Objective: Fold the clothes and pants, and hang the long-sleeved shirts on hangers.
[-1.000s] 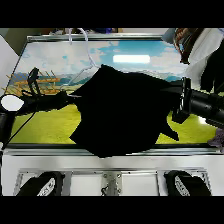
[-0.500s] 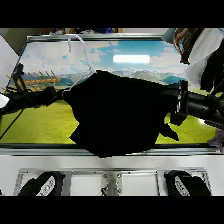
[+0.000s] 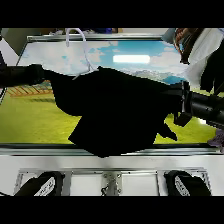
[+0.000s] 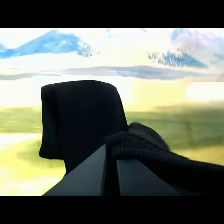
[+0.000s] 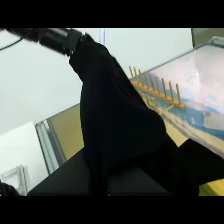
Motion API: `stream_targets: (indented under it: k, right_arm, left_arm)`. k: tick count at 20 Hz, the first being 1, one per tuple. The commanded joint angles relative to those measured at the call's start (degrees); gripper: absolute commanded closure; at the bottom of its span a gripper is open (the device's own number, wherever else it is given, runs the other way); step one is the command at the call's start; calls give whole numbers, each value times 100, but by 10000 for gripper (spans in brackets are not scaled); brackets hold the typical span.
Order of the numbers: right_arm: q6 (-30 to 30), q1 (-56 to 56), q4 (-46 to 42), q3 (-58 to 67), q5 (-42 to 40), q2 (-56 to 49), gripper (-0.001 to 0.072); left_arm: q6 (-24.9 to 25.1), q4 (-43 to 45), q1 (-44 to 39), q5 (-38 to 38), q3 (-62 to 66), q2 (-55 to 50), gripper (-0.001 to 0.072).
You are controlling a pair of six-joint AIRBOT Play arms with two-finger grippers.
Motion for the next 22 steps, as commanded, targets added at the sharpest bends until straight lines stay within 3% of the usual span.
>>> stream_targets:
  k: [1, 7, 11, 15, 16, 17, 18, 22]
  right_arm:
    - [122, 4, -289, -4, 221, -4, 696]
    - [249, 7, -262, -4, 807, -13, 696]
    - [271, 7, 448, -4, 1167, -13, 696]
    - [271, 7, 1130, -4, 997, -17, 696]
    - [269, 7, 1202, -4, 876, -17, 696]
    - [269, 7, 1204, -4, 765, -17, 696]
    - [269, 4, 1202, -4, 678, -15, 696]
    - [271, 7, 1202, -4, 636, -48, 696]
  left_arm:
    - [37, 490, -341, -944, 1106, -546, 686]
    - [37, 664, -957, -1552, 2507, -1486, 687]
    - [42, 660, -1408, -1749, 3088, -2000, 687]
    - [149, 466, -1727, -1674, 3305, -2232, 686]
    - [160, 396, -1733, -1582, 3237, -2229, 599]
    - [157, 409, -1733, -1515, 3230, -2229, 239]
    - [116, 400, -1692, -1386, 3239, -2210, -3]
    - [-15, -326, -1119, -546, 3244, -1869, 1]
